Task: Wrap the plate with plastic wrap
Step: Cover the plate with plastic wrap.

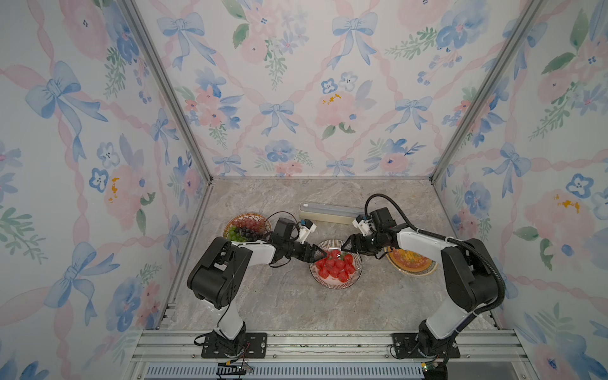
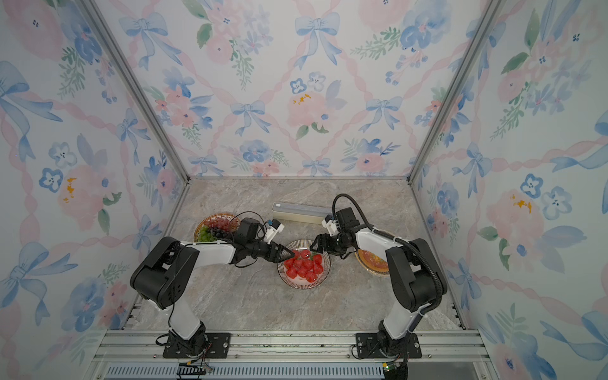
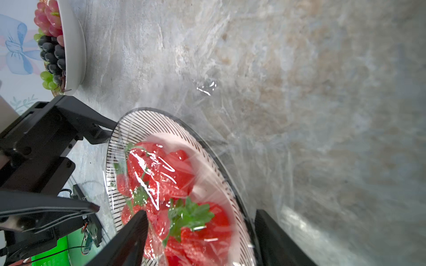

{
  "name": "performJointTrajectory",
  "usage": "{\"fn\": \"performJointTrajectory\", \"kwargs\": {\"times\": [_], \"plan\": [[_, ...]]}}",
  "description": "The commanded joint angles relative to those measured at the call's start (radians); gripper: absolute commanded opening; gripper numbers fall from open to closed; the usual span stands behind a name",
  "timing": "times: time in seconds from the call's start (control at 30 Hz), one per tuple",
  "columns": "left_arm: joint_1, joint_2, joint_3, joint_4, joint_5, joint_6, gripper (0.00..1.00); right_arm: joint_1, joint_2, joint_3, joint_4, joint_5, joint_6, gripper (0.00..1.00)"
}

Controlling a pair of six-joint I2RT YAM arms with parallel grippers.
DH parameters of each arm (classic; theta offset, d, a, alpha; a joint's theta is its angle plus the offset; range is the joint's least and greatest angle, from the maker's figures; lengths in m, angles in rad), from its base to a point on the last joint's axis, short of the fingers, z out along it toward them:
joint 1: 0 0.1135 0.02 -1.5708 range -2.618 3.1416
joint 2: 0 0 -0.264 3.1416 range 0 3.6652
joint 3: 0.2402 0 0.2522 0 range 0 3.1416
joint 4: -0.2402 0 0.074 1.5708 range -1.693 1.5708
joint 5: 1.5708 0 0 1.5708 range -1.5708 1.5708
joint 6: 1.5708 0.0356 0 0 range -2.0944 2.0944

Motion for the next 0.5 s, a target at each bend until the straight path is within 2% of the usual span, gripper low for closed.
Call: {"fn": "performJointTrajectory", "kwargs": {"times": [0.0,0.13,0.23,0.47], "plan": [[-0.008,-0.019,-0.032,0.0,0.019,-0.033,0.8,-0.007,-0.025,-0.038,0.0,-0.021,0.028,0.75],[-0.008,-0.025,-0.044,0.001,0.021,-0.047,0.79,-0.008,-0.036,-0.076,-0.013,-0.025,0.036,0.75],[-0.01,-0.031,-0.051,0.0,0.045,-0.057,0.79,-0.007,-0.076,-0.114,0.018,-0.072,0.066,0.75],[-0.02,-0.05,-0.066,0.001,0.122,-0.076,0.77,0.025,-0.106,-0.216,0.261,-0.195,0.235,0.75]]}}
